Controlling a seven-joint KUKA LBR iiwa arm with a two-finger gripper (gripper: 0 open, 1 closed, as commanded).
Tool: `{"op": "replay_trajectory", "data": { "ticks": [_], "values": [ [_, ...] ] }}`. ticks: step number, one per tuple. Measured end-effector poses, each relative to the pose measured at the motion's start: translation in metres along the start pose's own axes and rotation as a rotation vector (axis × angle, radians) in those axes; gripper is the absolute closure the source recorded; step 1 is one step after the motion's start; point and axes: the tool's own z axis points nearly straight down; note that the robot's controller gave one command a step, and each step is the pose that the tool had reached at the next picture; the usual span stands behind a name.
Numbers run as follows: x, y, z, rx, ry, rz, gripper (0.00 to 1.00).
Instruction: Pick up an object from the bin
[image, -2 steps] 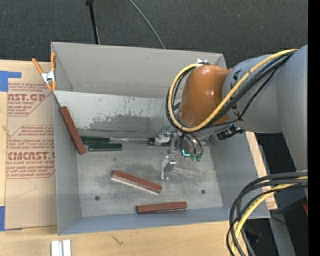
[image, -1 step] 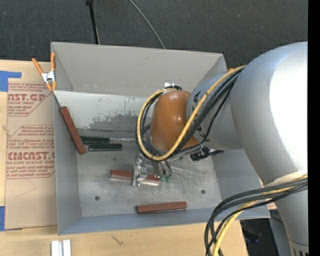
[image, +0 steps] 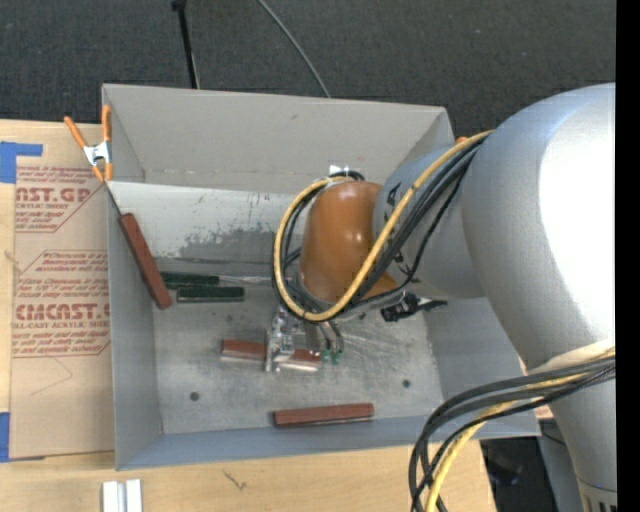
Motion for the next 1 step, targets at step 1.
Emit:
{"op": "replay_trajectory", "data": {
  "ticks": [1],
  "values": [
    [0.0023, 0.0066, -0.1651, 0.003, 0.009, -0.113, 1.00]
  ]
}}
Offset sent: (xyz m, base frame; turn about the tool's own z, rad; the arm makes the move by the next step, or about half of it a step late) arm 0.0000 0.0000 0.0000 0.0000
